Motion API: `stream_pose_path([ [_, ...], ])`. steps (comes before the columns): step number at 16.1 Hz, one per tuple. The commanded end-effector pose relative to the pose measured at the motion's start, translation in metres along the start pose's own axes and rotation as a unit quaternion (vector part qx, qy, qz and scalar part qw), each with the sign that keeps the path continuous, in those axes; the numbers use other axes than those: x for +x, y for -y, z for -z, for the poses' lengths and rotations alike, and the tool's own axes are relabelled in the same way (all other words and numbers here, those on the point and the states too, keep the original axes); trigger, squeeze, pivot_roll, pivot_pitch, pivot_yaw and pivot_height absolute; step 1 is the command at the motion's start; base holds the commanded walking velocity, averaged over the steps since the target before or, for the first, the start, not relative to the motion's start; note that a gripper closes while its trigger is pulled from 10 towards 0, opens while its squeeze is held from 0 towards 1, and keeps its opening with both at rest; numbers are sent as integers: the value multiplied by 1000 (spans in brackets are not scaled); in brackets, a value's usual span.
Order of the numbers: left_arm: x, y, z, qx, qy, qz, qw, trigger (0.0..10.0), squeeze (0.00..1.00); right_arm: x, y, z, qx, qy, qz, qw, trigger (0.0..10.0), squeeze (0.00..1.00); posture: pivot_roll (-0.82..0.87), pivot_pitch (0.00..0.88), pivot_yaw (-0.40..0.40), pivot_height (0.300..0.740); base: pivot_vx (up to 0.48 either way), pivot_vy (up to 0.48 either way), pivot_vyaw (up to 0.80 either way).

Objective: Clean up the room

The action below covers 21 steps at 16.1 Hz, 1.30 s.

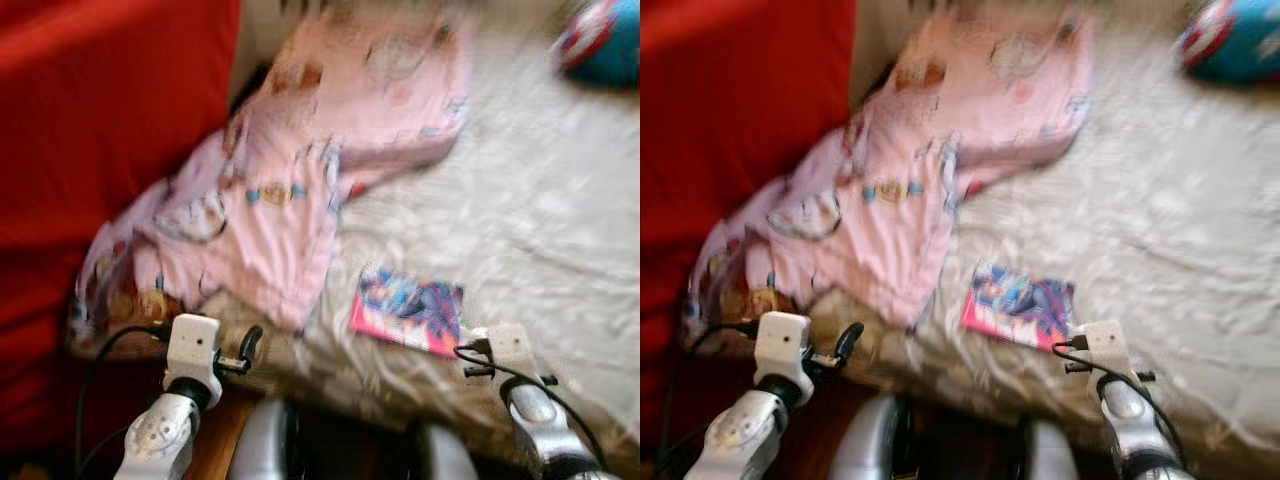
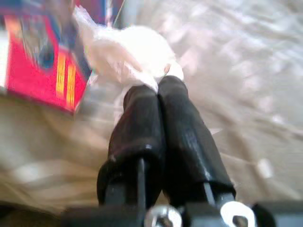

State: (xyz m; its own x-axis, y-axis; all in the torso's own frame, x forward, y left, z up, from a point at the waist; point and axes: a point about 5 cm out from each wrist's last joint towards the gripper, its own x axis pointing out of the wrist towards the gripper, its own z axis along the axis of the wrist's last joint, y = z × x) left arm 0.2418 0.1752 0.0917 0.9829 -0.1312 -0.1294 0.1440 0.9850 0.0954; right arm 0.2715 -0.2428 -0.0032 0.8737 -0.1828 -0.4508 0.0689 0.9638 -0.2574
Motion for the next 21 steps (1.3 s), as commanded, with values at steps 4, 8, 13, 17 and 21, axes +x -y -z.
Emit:
stream_pose_path([
  [4,13,-3,37,-8,-31,-30,999,10000,0,-23,-38,26,139,22,-38,989,10000,0,71,0,4,627,0,0,0],
  [8,17,-9,69,-26,-82,-55,995,10000,0,-25,-55,39,149,-25,-43,988,10000,0,66,0,-20,647,0,0,0],
  [13,13,-16,107,-35,-154,-62,986,10000,0,-27,-59,56,186,-89,-39,978,10000,0,65,0,17,702,0,0,0],
  [17,5,-15,127,-36,-204,-53,977,10000,0,-36,-60,73,204,-124,-24,971,10000,0,52,0,60,740,0,0,0],
  [21,-1,-13,140,-35,-243,-49,968,10000,0,-44,-63,86,190,-158,-27,969,10000,0,52,0,65,740,0,0,0],
])
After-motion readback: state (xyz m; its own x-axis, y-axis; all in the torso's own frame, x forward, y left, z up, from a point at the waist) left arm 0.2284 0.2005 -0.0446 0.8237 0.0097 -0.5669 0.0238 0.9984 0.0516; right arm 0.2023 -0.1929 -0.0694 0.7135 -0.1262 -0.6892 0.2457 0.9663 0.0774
